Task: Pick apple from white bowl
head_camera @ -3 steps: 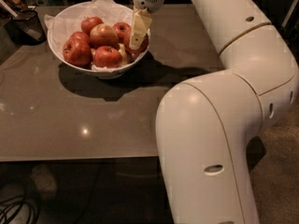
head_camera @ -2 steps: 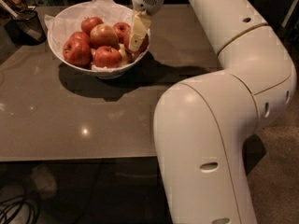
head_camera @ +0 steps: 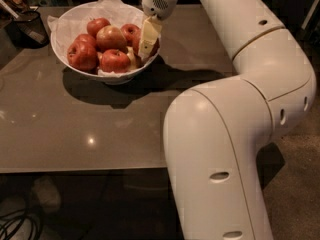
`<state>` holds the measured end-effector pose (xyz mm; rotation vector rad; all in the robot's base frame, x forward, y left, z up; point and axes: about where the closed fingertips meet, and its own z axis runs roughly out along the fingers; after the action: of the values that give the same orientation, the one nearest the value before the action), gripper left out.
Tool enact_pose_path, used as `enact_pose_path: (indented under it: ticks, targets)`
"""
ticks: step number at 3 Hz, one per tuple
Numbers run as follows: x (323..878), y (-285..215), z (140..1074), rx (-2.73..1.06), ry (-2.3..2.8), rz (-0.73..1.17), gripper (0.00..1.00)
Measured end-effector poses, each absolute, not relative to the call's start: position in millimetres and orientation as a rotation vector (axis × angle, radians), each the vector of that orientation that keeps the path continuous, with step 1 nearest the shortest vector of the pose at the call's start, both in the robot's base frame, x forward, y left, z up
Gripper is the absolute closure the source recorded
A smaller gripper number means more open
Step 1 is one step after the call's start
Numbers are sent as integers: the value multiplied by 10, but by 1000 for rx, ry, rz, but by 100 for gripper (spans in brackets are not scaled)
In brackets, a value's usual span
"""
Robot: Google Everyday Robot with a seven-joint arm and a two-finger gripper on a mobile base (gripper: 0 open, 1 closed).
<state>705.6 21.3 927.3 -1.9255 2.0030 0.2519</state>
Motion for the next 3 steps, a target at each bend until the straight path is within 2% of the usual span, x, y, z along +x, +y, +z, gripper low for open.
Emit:
enact_pose_path:
  ticks: [1, 3]
  targets:
    - [7056, 213, 9272, -1926, 2003, 252, 42]
    - [7056, 213, 9272, -1925, 2003, 252, 89]
